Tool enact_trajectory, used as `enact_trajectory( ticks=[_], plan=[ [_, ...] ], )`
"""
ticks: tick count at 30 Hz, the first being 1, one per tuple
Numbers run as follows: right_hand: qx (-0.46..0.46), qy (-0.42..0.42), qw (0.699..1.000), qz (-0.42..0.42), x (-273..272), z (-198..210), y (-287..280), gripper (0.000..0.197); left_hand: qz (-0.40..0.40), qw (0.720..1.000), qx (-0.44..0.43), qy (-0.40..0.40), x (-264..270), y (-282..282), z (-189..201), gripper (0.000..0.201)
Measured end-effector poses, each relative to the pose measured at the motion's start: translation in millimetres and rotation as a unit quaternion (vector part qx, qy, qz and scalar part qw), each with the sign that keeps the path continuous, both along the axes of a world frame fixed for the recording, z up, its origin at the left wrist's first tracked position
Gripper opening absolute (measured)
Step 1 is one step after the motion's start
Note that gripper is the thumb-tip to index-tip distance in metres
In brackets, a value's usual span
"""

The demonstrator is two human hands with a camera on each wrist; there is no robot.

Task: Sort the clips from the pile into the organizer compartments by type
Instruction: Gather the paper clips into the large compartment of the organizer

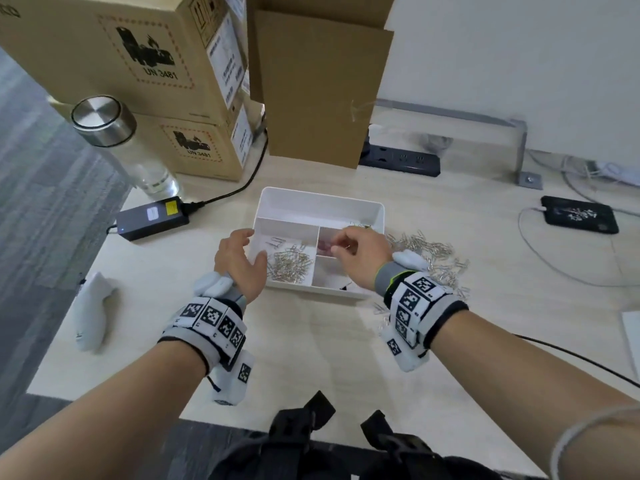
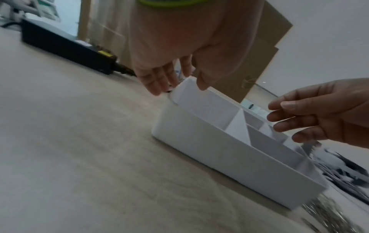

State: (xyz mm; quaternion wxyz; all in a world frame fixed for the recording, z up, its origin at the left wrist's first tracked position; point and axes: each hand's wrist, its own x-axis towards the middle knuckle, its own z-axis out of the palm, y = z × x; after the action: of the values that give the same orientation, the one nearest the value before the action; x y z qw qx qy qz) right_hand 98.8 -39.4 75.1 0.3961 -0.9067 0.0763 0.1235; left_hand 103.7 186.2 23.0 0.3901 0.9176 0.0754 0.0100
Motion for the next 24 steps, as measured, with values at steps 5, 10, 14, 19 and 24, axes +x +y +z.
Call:
enact_trajectory(
  ticks=[5, 10, 14, 19, 24],
  plan=[
    [0.005, -0.016, 0.993, -0.116, -39, -1, -58, 0.008, -0.135, 0.987, 0.005, -0.09, -12, -42, 14, 0.043],
    [-0.082, 0.034, 0.987, -0.131, -74, -20, -103, 0.026, -0.263, 0.961, 0.002, -0.084, -36, -85, 10, 0.031],
    [-0.189, 0.098, 0.972, -0.104, -95, -32, -131, 0.054, -0.358, 0.932, 0.023, -0.049, -49, -110, -6, 0.029],
    [-0.235, 0.098, 0.964, -0.082, -104, -48, -140, 0.069, -0.362, 0.926, 0.065, -0.084, -47, -113, -11, 0.026],
    [-0.256, 0.097, 0.96, -0.051, -105, -58, -139, 0.077, -0.2, 0.962, 0.139, -0.121, -15, -77, 2, 0.032]
  ],
)
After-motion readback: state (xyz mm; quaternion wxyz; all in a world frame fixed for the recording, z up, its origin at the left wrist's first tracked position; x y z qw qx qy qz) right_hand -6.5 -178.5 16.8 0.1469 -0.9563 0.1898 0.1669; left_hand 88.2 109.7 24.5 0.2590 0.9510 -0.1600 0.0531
